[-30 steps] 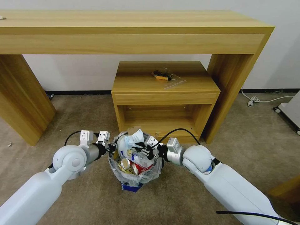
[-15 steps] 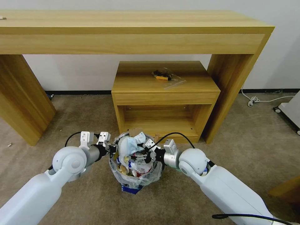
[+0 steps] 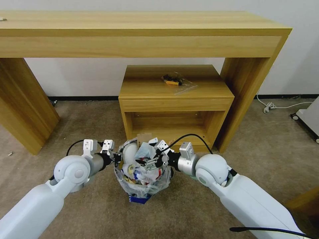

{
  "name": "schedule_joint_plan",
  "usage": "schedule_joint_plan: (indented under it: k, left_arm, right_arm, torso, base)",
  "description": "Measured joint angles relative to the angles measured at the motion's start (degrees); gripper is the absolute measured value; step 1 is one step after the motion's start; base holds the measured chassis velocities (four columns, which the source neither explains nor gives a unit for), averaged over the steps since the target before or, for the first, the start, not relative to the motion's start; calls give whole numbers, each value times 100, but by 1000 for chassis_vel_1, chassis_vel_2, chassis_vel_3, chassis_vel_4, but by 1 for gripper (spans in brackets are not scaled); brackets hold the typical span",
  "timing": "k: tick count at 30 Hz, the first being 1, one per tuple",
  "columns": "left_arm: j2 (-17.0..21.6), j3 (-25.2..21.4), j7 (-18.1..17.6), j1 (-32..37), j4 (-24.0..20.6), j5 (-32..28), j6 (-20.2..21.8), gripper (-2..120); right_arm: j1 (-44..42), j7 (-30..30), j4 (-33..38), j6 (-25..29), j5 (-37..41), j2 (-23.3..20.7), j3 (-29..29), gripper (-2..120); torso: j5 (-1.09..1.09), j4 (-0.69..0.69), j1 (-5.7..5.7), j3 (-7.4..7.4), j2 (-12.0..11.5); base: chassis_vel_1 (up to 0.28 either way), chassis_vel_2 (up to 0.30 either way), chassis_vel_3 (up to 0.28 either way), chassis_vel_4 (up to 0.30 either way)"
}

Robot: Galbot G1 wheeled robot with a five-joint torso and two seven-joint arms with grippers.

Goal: Pick up the trash bin and place the garbage on the floor into it.

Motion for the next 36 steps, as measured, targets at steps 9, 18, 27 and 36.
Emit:
schedule_joint_plan:
  k: [9,18,27,36]
  left_arm:
    - [-9,-72,-34,54,112,-74,1,0]
    - [54,-377,-32,384,61,-74,0,0]
    - [51,-433,-126,420,-46,-143,0,0]
    - [52,-403,-136,425,-102,-128,1,0]
  right_arm:
    - [-20,396,607,-3,339,-2,383,100]
    - [-318,775,892,-107,738,-211,1326,100]
    - [-1192,1159,9,-91,680,-369,2499,100]
    - [-1705,1116,-1647,-199,526,-348,3003,100]
  torso:
    - [0,1,0,0,0]
    - [0,2,0,0,0]
    - [2,-3,0,0,1]
    - [2,-2,1,1,1]
  base:
    - [0,0,0,0]
    - [0,0,0,0]
    - [0,0,0,0]
    - [0,0,0,0]
